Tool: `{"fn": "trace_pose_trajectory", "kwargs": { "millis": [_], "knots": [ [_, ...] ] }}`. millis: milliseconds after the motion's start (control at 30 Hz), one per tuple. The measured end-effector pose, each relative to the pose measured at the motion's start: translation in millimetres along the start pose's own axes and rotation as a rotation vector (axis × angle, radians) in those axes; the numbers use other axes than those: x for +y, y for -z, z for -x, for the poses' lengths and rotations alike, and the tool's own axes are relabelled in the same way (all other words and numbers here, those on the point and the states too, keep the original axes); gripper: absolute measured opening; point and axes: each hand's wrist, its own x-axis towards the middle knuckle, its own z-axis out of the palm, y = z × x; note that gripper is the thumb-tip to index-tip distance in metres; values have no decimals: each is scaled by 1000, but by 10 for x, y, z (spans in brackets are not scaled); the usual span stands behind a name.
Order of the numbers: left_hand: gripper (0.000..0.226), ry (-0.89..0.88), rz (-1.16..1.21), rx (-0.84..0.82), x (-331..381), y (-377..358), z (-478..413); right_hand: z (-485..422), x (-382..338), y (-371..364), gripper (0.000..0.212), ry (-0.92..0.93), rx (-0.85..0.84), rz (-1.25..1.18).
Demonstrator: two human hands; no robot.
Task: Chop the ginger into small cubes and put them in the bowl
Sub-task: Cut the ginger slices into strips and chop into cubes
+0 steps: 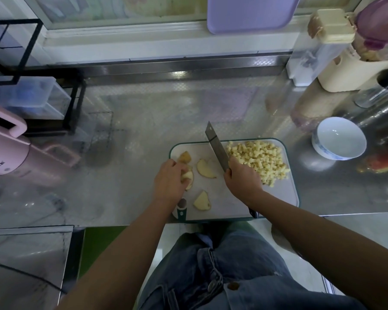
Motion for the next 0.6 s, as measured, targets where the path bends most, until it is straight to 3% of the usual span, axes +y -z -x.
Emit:
{"fn": "trace_pose_trajectory", "kwargs": {
  "millis": [133, 300, 600],
  "knots": [
    [9, 74, 118, 61, 60, -2, -51, 6, -8, 6, 11, -4, -2, 6],
    [17, 255, 474, 94, 264, -9, -152, 10, -7, 12, 11, -8, -3, 15],
    [16, 356, 397, 69, 551, -83, -192, 5, 3, -5, 8, -18, 4, 19]
  ]
}}
